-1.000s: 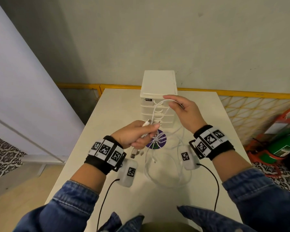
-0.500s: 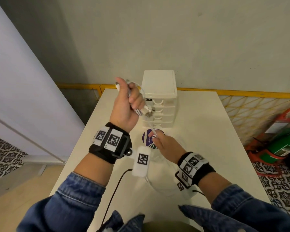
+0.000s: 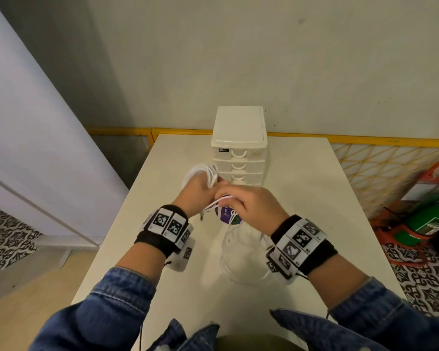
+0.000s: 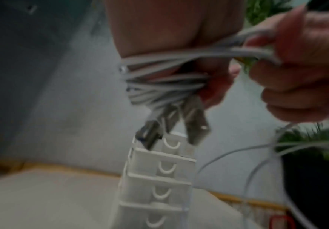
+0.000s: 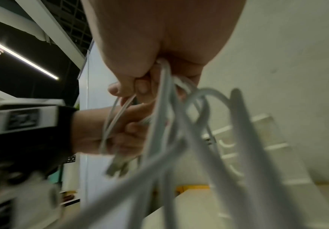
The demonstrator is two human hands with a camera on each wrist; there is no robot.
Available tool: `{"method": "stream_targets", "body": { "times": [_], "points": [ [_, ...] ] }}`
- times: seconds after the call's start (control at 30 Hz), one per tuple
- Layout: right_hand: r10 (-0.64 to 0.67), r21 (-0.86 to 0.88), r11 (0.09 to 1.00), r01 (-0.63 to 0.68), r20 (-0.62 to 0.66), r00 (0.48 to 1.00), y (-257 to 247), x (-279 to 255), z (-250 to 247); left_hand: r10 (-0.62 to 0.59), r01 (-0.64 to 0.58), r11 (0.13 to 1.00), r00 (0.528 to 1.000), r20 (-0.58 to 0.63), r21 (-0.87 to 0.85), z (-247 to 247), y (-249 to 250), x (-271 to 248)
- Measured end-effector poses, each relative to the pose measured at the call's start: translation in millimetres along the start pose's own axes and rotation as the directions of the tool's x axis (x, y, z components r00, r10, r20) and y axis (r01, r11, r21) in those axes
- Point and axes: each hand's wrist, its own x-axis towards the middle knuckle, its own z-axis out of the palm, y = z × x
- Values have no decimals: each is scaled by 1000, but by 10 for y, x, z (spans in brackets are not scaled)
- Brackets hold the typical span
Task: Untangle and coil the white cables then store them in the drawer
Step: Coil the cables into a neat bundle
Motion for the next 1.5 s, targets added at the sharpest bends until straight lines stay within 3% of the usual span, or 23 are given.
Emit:
{"method": "stream_targets", "body": {
  "times": [0.07, 0.13, 0.2, 0.27, 0.47, 0.53, 0.63, 0.77, 0.87, 0.97, 1.07, 1.13, 1.2, 1.27, 1.33, 1.43, 1.5],
  "points": [
    [26, -38, 999, -26, -8, 1000, 41, 32, -118, -88, 109, 988, 980, 180, -110, 46, 61, -92],
    [91, -21, 996, -91, 20, 996, 105, 49, -198, -128, 205, 959, 930, 344, -197, 57, 145, -153],
    [168, 2, 986, -168, 36, 985, 197, 59, -275, -88, 245, 932, 866, 493, -265, 51, 220, -165],
    [176, -9, 984, -176, 36, 984, 295, 50, -318, -28, 260, 904, 827, 562, -338, 37, 282, -145],
    [187, 24, 982, -187, 15, 982, 421, 15, -293, -8, 217, 889, 888, 460, -402, 25, 333, -83],
    [212, 5, 977, -212, 15, 977, 481, -6, -270, 29, 193, 832, 921, 389, -520, -37, 344, -60],
    [306, -40, 952, -304, 50, 951, 606, -86, -222, 75, 154, 676, 958, 275, -720, -140, 388, 8],
    [285, -104, 954, -280, 30, 958, 682, -120, -216, 77, 122, 597, 975, 208, -793, -157, 426, 57],
    [239, -88, 966, -243, -53, 970, 649, -62, -291, 5, 127, 657, 985, 173, -744, -182, 389, 71],
    [265, 20, 963, -268, -235, 935, 600, -36, -424, -86, 183, 773, 979, 186, -608, -212, 285, 37],
    [299, 69, 953, -296, -382, 874, 605, 60, -560, -101, 251, 896, 918, 383, -367, -138, 237, -93],
    [265, -16, 957, -290, -356, 896, 652, 143, -605, -62, 268, 903, 854, 516, -335, -37, 282, -194],
    [258, -140, 946, -292, -219, 941, 717, 189, -567, 67, 269, 835, 816, 574, -481, 29, 385, -244],
    [300, -284, 914, -291, -9, 954, 781, 156, -424, 252, 269, 675, 790, 558, -686, 32, 501, -204],
    [317, -291, 915, -278, 96, 943, 817, 80, -204, 385, 283, 491, 778, 496, -824, 11, 623, -122],
    [302, -156, 946, -284, 104, 948, 738, 8, 89, 468, 249, 200, 826, 316, -948, -19, 777, 1],
    [279, -147, 955, -257, 157, 947, 709, -103, 264, 428, 127, 76, 891, 148, -989, -121, 863, 81]
  ]
}}
